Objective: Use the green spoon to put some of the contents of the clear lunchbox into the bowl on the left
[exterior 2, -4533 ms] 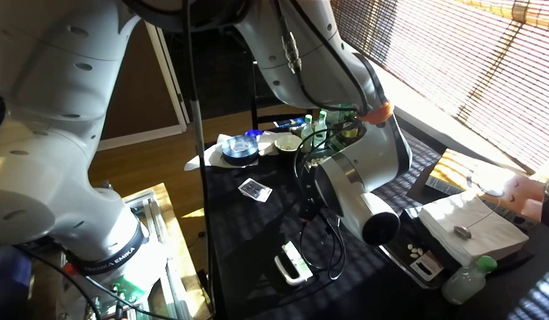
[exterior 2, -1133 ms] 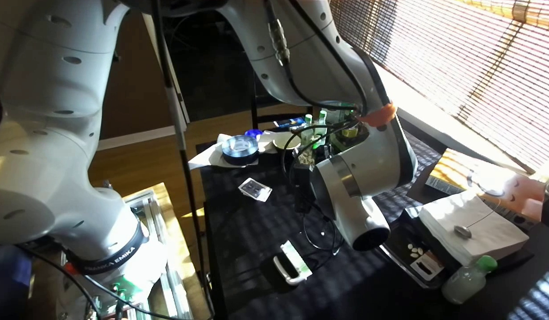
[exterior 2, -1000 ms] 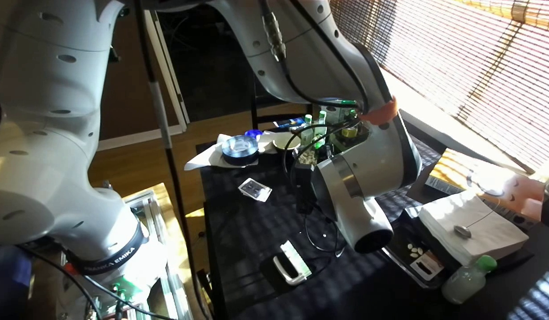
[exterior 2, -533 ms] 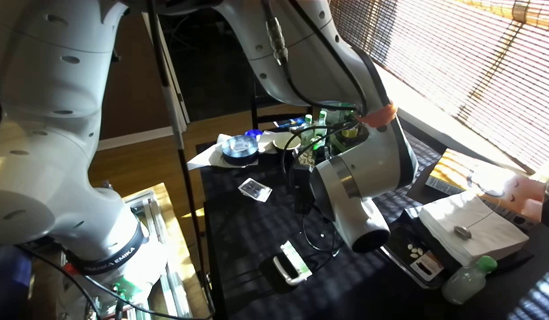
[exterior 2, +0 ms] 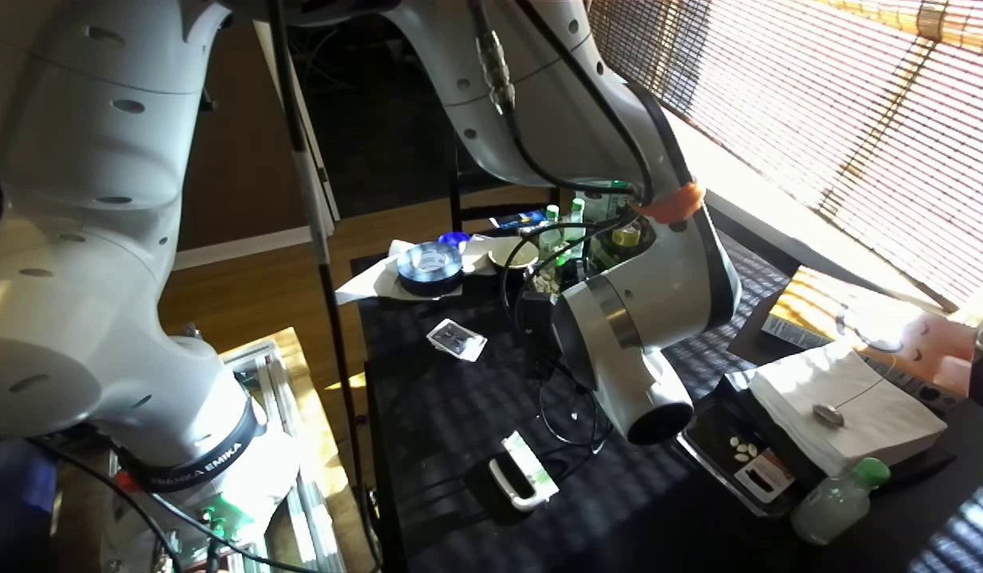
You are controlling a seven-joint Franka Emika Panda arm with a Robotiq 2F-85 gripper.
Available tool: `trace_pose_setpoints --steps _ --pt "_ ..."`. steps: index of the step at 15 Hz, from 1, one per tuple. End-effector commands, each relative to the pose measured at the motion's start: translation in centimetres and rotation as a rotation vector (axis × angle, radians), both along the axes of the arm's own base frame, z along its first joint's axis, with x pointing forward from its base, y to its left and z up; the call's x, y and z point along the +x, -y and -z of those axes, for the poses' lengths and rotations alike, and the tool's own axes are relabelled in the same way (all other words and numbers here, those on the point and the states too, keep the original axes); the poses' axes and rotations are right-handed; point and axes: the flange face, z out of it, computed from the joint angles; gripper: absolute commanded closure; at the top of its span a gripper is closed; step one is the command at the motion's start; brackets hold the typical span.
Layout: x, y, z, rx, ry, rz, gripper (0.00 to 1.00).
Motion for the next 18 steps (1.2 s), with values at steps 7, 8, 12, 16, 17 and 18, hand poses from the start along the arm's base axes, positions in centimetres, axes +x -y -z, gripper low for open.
trace_pose_setpoints --steps 7,8,12,16,17,18 --pt "0.2 -7.8 0.7 -0.062 -0.053 -0.127 0.97" --pt "0.2 -8.7 0.9 -0.066 -0.060 -0.143 0.97" --pt "0.4 -11.9 1.2 -0.099 -0.018 -0.192 0.97" --pt "1.0 -13.7 1.4 -0.238 0.141 -0.220 0.97" --pt "1.1 -14.0 1.5 -0.262 0.172 -0.222 0.97" --pt "1.3 -14.2 1.6 -0.295 0.216 -0.215 0.97"
